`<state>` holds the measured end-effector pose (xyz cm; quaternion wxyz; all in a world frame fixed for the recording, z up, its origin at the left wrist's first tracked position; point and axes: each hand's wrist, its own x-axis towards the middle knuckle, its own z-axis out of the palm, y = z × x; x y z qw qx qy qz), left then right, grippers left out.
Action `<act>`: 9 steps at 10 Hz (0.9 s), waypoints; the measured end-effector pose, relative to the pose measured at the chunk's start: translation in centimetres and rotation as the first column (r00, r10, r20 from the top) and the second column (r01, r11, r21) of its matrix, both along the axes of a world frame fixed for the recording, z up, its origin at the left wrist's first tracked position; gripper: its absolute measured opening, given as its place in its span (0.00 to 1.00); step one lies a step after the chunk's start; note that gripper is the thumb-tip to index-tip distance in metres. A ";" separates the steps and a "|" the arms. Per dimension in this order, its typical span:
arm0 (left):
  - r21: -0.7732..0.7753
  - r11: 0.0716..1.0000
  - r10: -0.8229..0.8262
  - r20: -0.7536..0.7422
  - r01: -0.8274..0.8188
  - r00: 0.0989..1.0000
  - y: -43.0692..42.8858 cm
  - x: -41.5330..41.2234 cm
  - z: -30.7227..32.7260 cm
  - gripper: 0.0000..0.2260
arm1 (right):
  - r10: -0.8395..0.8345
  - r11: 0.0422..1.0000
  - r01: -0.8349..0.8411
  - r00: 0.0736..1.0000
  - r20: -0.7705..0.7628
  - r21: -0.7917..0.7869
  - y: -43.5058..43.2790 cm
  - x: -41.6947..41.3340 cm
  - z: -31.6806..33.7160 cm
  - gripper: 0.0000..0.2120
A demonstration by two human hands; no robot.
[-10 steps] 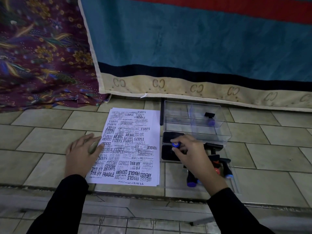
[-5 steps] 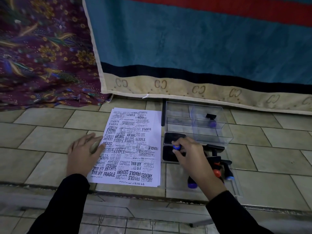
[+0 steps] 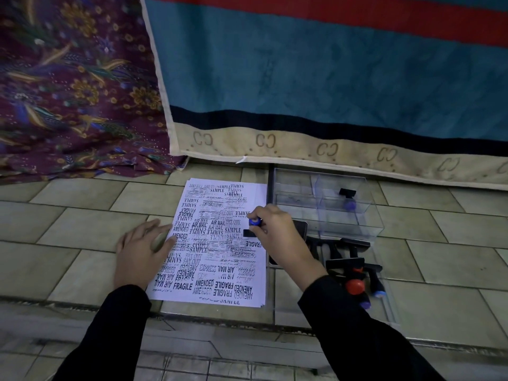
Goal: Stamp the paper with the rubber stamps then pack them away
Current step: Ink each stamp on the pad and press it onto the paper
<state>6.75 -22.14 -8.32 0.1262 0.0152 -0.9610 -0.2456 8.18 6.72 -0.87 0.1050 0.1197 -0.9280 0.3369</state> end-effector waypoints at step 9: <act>-0.023 1.000 -0.008 0.003 0.008 1.000 -0.3 -0.2 -0.6 0.20 | -0.043 0.999 0.043 0.998 0.047 0.000 -0.3 -1.1 -1.8 0.06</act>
